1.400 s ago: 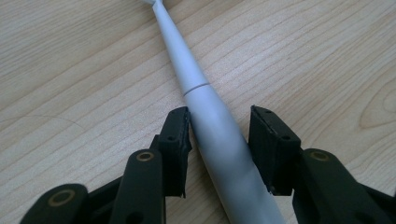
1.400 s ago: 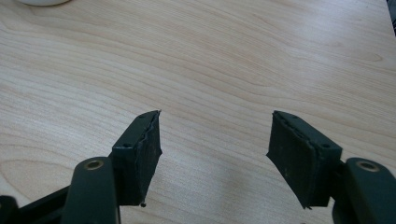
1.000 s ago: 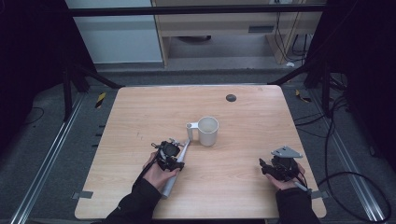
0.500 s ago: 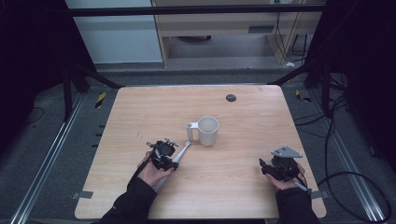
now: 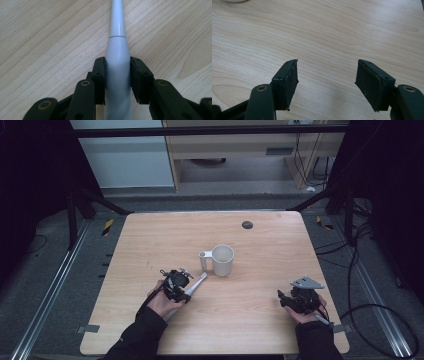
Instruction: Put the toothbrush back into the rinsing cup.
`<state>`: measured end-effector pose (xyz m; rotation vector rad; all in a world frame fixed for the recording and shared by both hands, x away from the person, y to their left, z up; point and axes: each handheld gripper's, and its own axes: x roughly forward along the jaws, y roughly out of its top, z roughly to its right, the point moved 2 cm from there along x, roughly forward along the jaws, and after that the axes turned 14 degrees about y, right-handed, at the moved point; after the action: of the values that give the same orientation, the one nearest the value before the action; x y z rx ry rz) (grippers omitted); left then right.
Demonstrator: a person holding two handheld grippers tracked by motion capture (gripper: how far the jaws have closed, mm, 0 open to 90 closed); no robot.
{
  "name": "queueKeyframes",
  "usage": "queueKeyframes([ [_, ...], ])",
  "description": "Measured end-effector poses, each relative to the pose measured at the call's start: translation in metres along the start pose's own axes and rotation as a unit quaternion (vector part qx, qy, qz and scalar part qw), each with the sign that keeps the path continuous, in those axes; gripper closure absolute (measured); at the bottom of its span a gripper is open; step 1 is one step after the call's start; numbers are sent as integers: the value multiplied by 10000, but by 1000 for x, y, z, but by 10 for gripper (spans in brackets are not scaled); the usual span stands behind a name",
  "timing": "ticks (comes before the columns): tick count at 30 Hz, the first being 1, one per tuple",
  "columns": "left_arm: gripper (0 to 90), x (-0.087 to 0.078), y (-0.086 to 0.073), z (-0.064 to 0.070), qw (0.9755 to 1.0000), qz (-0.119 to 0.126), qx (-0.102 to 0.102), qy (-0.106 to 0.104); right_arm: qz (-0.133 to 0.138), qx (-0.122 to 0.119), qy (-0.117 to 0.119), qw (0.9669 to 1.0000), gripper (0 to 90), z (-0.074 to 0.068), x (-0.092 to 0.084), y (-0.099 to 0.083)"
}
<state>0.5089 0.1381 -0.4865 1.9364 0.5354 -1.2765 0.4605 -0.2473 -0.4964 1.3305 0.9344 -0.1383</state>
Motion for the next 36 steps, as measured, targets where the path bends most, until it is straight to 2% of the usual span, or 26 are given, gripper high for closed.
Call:
queueKeyframes([
  [5,664,-5,-1,-2,9999,52,87,-111,3,20,6,10000,339,0,0,0],
  [12,665,-20,-3,-9,9996,220,59,-188,8,33,6,10000,339,1,0,0],
  [18,665,-39,-3,-17,9986,469,-26,-234,5,23,1,10000,338,1,0,0],
  [23,665,-55,1,-25,9963,809,-142,-254,24,28,1,10000,339,1,-1,0],
  [28,665,-73,7,-30,9908,1308,-264,-244,27,17,2,10000,339,1,-1,0],
  [31,665,-83,12,-31,9864,1586,-366,-208,34,21,7,10000,339,1,-1,0],
  [36,665,-100,24,-34,9764,2108,-450,-87,38,26,14,10000,339,1,-1,0],
])
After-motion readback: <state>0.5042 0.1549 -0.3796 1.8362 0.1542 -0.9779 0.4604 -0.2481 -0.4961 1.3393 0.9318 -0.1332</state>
